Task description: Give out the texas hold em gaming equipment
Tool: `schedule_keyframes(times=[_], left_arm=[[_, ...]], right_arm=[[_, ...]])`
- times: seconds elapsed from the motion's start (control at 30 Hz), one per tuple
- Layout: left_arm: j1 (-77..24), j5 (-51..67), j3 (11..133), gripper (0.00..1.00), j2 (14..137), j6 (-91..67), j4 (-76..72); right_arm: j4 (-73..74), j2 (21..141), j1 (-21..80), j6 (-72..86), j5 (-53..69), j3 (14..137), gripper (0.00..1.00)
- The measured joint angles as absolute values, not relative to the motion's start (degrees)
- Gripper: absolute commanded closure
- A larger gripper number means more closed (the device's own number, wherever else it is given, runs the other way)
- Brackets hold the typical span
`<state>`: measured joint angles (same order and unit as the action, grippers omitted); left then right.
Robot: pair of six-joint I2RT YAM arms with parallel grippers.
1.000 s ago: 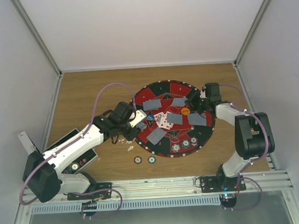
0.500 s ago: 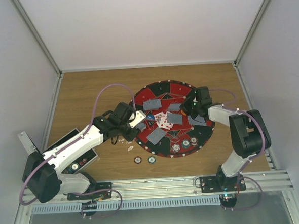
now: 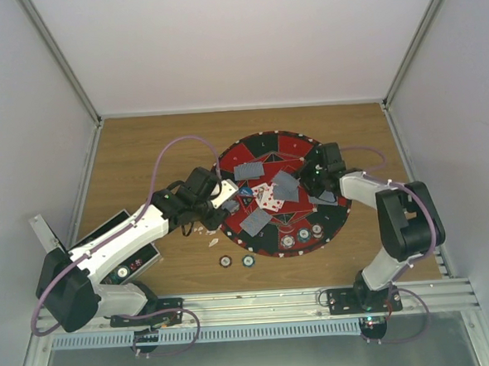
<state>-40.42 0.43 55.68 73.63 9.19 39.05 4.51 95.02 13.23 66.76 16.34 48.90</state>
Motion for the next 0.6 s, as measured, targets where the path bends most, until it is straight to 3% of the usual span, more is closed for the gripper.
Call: schedule_keyframes(times=[0.13,0.23,0.33,0.6], left_arm=[[-40.42,-1.28,55.57,0.47,73.63,7.84,38.7],[-39.59,-2.68,55.53,0.46,73.78,5.48,38.33],[-36.38,-4.12,55.55,0.46,74.56,1.67,38.04],[-23.83,-9.06,55.31,0.45,81.38,-11.03,38.11]], right_arm=[[7.33,92.09,13.45,65.45,14.5,49.1,0.16],[10.17,88.66,13.5,63.77,12.23,49.76,0.05],[12.99,85.62,13.43,61.52,9.34,51.53,0.01],[20.12,82.02,11.25,51.22,0.32,58.19,0.0]])
